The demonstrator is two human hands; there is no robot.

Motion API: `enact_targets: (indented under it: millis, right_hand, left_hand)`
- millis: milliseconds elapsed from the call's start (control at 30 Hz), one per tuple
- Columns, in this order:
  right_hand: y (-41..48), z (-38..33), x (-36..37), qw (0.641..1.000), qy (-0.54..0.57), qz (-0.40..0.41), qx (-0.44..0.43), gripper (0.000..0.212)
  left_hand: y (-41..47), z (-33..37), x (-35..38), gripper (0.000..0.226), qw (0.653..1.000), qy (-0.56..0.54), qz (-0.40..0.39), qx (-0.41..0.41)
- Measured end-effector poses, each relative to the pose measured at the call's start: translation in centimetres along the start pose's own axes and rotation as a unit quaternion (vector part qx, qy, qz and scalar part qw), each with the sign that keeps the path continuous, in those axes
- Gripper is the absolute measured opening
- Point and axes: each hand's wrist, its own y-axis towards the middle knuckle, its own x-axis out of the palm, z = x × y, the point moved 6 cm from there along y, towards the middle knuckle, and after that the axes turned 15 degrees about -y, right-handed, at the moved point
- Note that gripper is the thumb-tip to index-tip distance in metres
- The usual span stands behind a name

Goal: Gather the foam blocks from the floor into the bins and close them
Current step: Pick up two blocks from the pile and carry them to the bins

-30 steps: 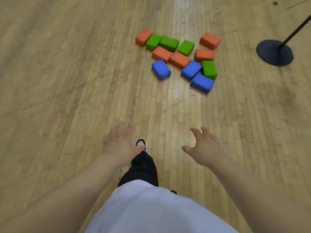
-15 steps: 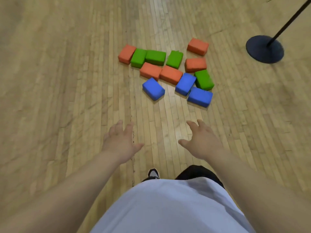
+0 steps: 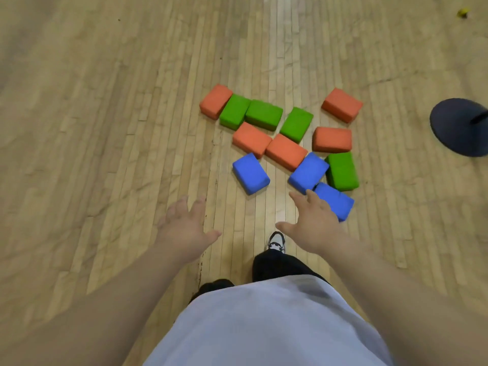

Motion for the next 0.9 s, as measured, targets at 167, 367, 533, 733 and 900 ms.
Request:
enact_targets:
  millis: [167,367,533,733,900]
  right_hand:
    - [9.6,0.6,-6.7,0.998,-0.056,-0.005,-0.042,0.089]
    - [19.8,0.3,-11.7,0.996,-0.074,-0.018,-0.049,0.09]
    - [28.2,-0.6,-13.2,0.995,-0.084,-0.052,-0.023,0.093]
    - [38.9,-2.4,-12.1,0.99,-0.088,-0.108,-0.014,0.09]
    - [51.2,-2.3,-3.4,0.987,-0.058,-0.15,0.003,0.093]
  left_hand:
    - [6.7,3.7,-3.8,0.097,0.999,-0.033,0.019,-0.023]
    - [15.8,4.6,-7.6,0.097,0.998,-0.032,-0.002,-0.046]
    - [26.0,5.6,-10.2,0.098,0.999,-0.019,-0.042,-0.024]
    - [39.3,6.7,-11.1,0.102,0.995,-0.011,-0.097,-0.001]
    - [51.8,5.1,-3.5,0.101,0.989,-0.051,-0.138,-0.017]
